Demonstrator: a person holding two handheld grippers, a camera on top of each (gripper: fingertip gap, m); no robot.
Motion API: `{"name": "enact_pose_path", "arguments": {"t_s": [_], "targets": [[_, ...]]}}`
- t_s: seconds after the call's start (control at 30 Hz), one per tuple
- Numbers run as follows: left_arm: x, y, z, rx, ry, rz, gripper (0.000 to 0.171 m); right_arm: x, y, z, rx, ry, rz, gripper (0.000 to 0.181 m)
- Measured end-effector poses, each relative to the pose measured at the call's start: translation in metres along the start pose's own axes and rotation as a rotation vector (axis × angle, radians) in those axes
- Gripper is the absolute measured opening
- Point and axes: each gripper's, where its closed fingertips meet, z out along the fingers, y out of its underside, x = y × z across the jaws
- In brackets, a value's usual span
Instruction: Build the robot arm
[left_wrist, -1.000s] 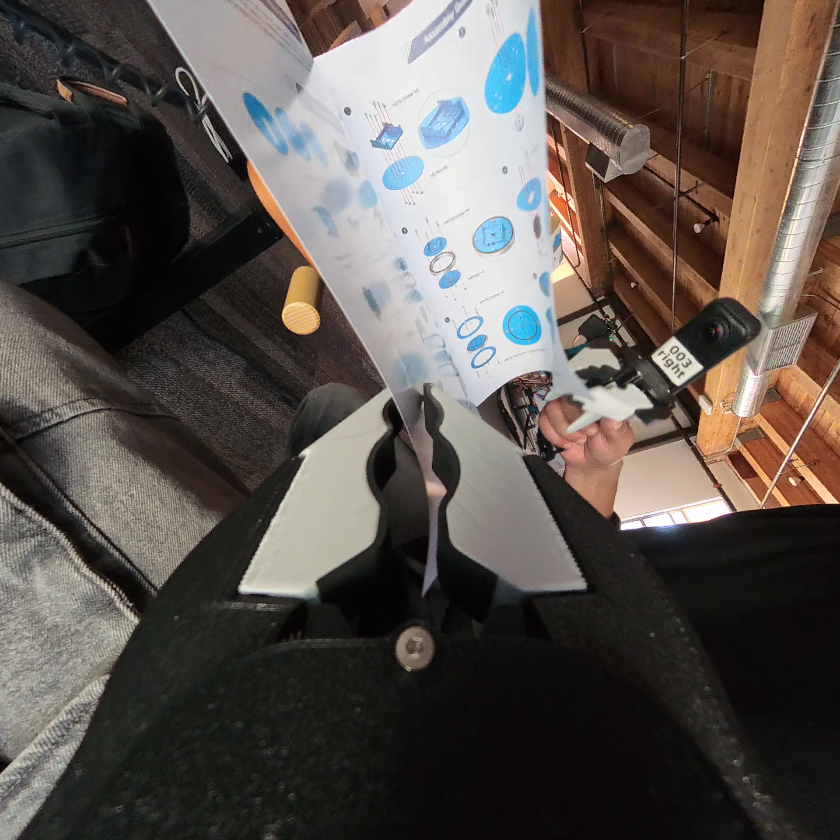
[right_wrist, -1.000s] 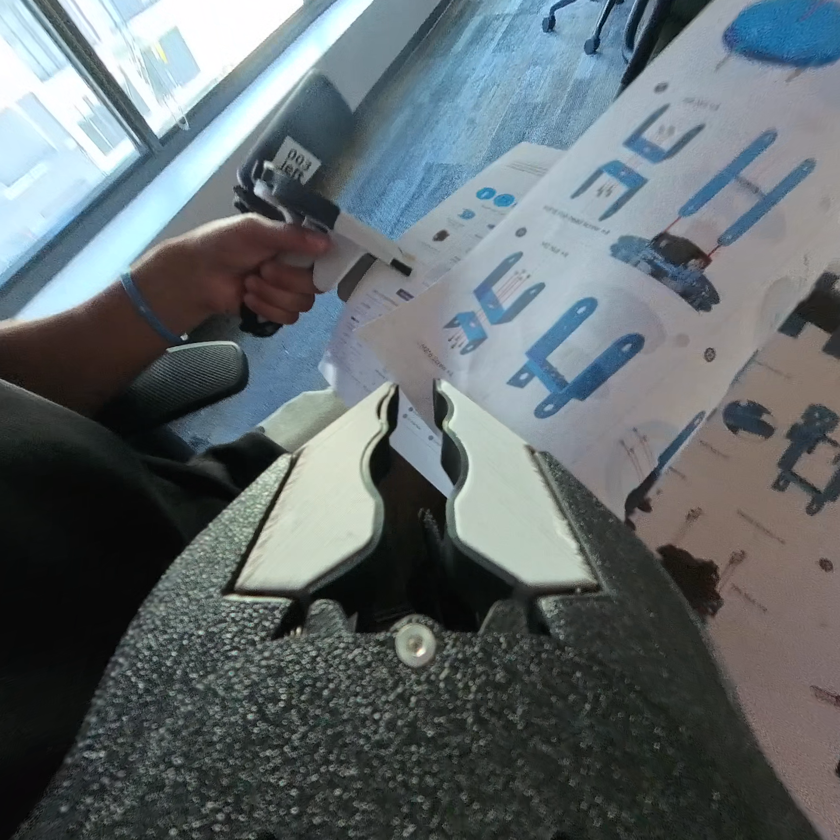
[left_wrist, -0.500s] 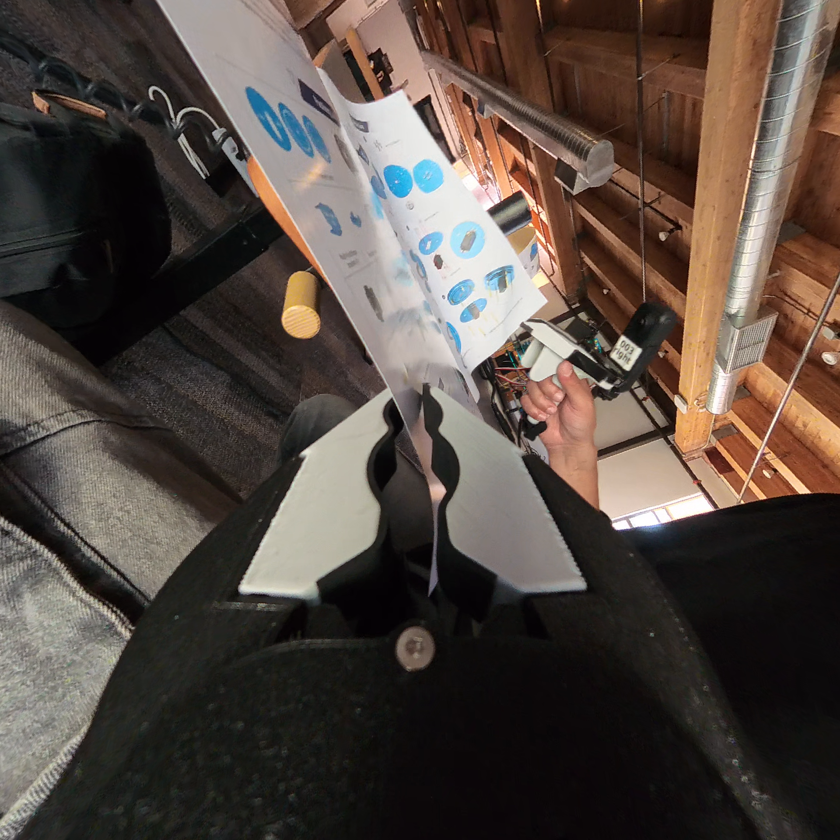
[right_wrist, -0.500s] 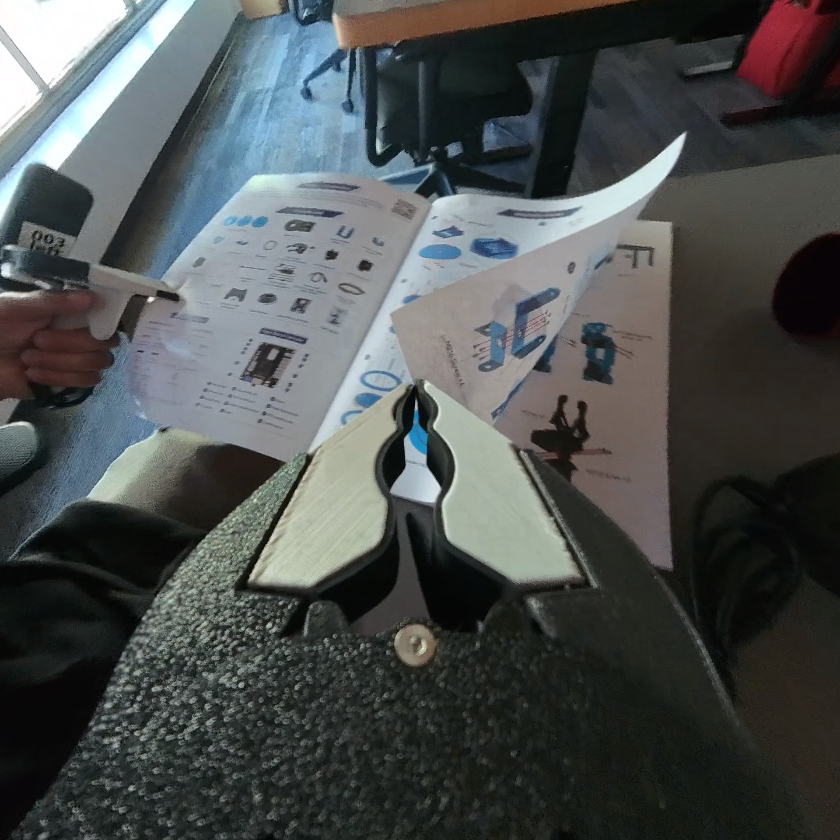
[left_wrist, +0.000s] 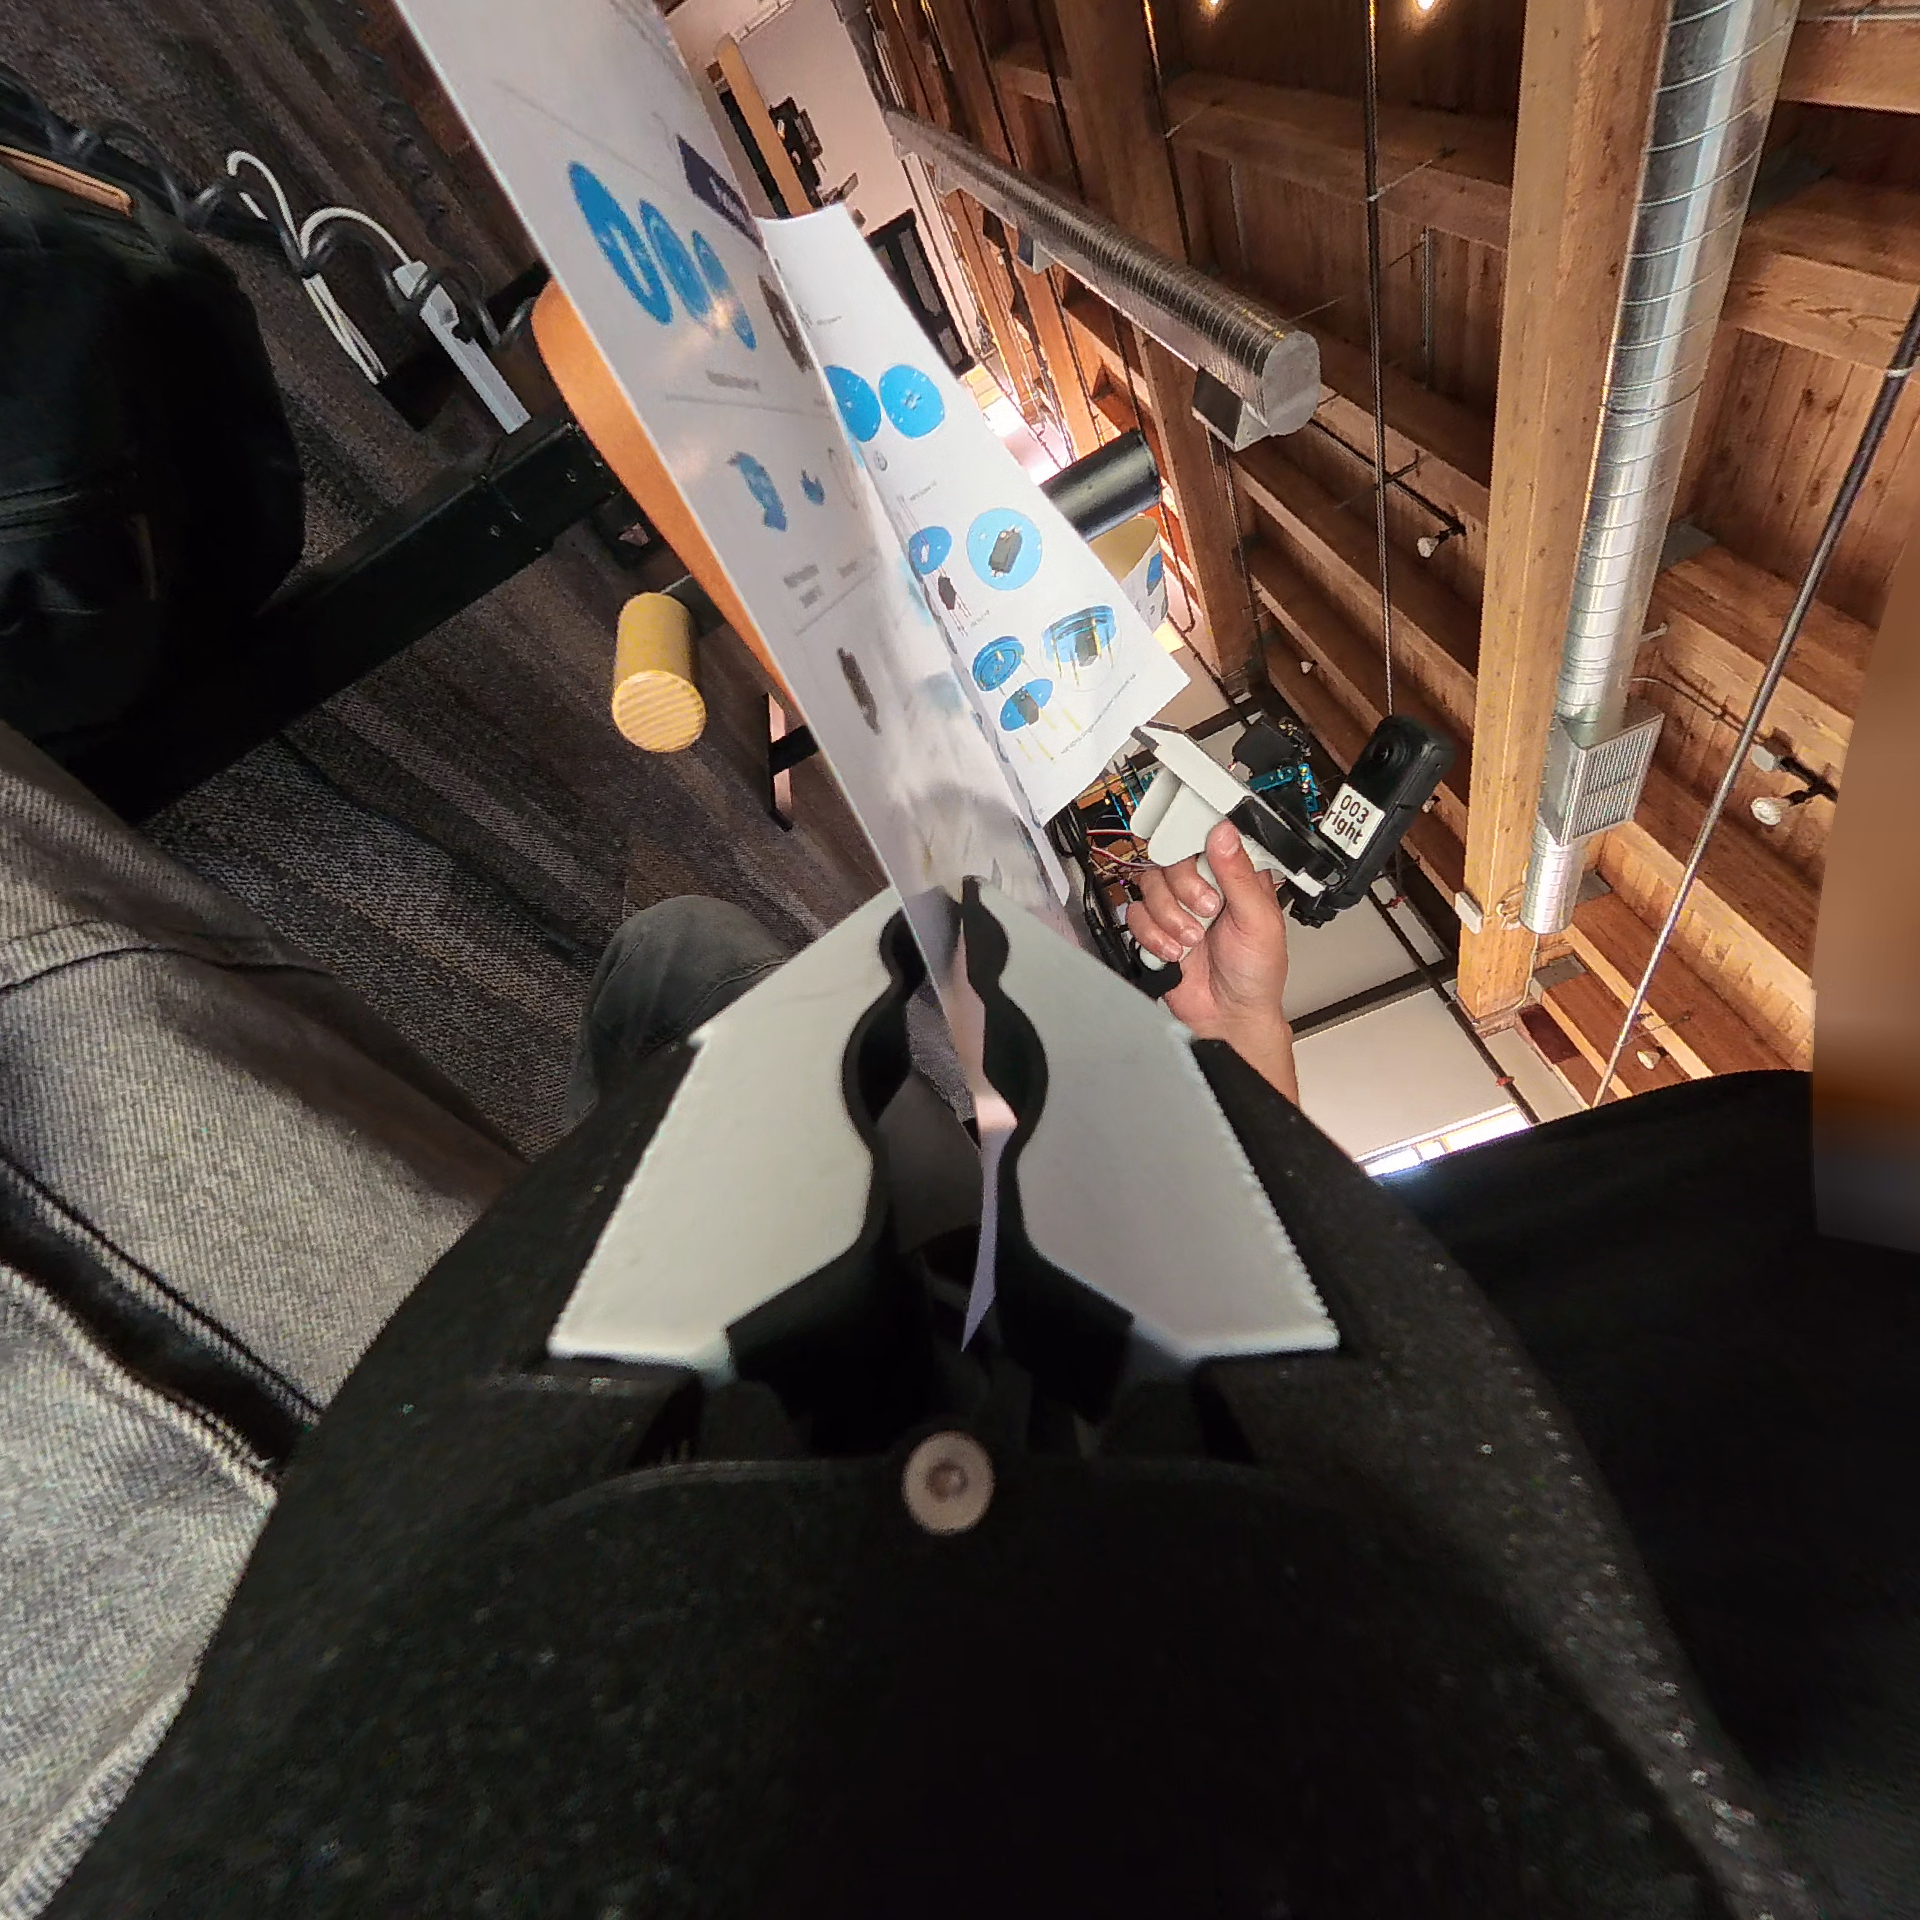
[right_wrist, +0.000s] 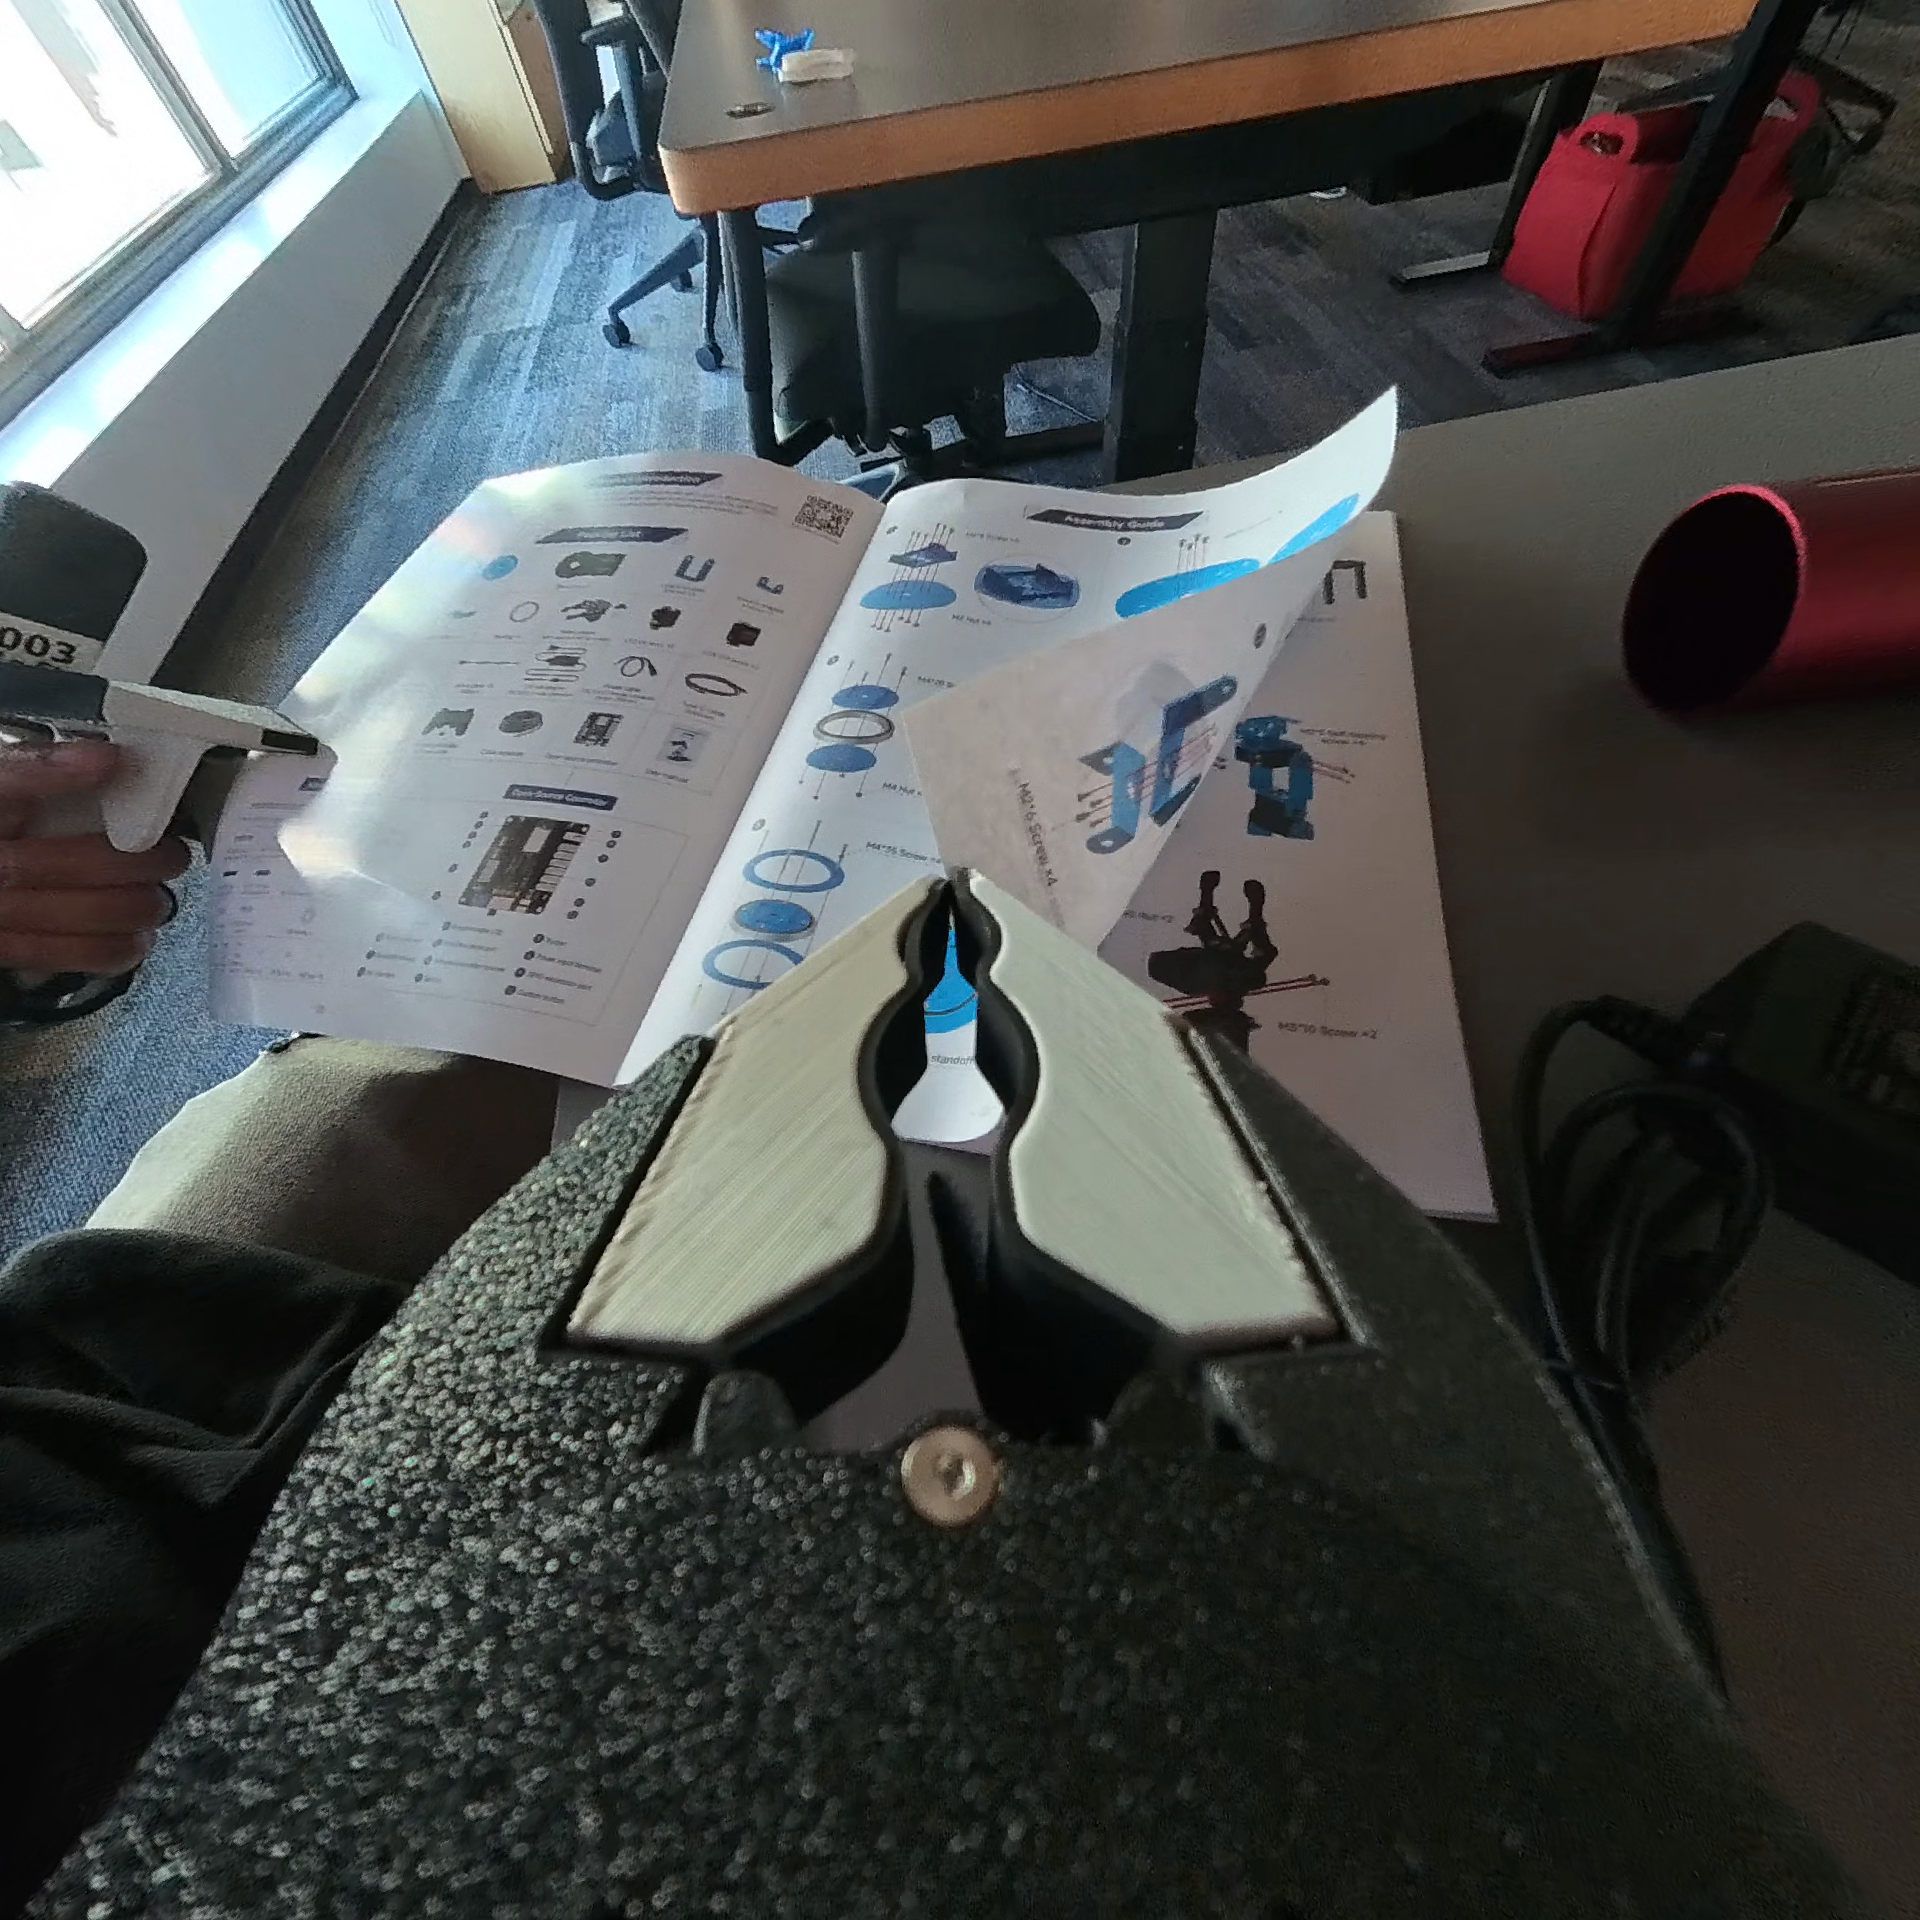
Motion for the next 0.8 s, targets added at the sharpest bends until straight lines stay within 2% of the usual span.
{"name": "enact_pose_path", "arguments": {"t_s": [0.1,0.17,0.23,0.33,0.4,0.47,0.53,0.6,0.67,0.7,0.73,0.8], "targets": [[-0.001,0.000,0.001,-0.001,-0.007,0.001,0.005,0.001,-0.001,-0.001,0.005,0.000,0.009,0.000],[0.000,-0.001,0.002,0.005,-0.001,-0.005,0.005,-0.018,-0.012,0.000,0.050,-0.060,-0.006,0.000],[0.004,-0.001,0.004,0.007,0.023,-0.010,0.005,-0.074,-0.015,0.014,0.033,-0.222,-0.066,0.000],[0.012,-0.002,0.006,0.008,0.067,-0.007,0.007,-0.175,0.020,0.035,-0.128,-0.460,-0.214,0.000],[0.024,-0.005,0.005,0.022,0.123,-0.003,0.028,-0.211,0.041,0.044,-0.192,-0.506,-0.314,0.000],[0.042,-0.010,0.001,0.049,0.223,-0.025,0.050,-0.224,0.055,0.049,-0.254,-0.531,-0.311,0.001],[0.047,-0.010,0.000,0.053,0.250,-0.028,0.057,-0.233,0.052,0.041,-0.254,-0.606,-0.246,0.026],[0.039,-0.008,0.004,0.040,0.196,-0.004,0.057,-0.231,0.033,0.026,-0.230,-0.676,-0.132,0.048],[0.035,-0.004,0.008,0.014,0.167,0.009,0.056,-0.203,0.008,0.011,-0.197,-0.697,-0.031,0.056],[0.034,-0.002,0.010,0.006,0.153,0.016,0.052,-0.166,0.001,0.013,-0.196,-0.590,-0.024,0.057],[0.031,-0.001,0.012,0.001,0.129,0.026,0.047,-0.115,-0.001,0.018,-0.208,-0.412,-0.034,0.060],[0.022,0.003,0.013,-0.013,0.068,0.055,0.032,-0.014,0.015,0.014,-0.310,-0.074,-0.065,0.070]]}}
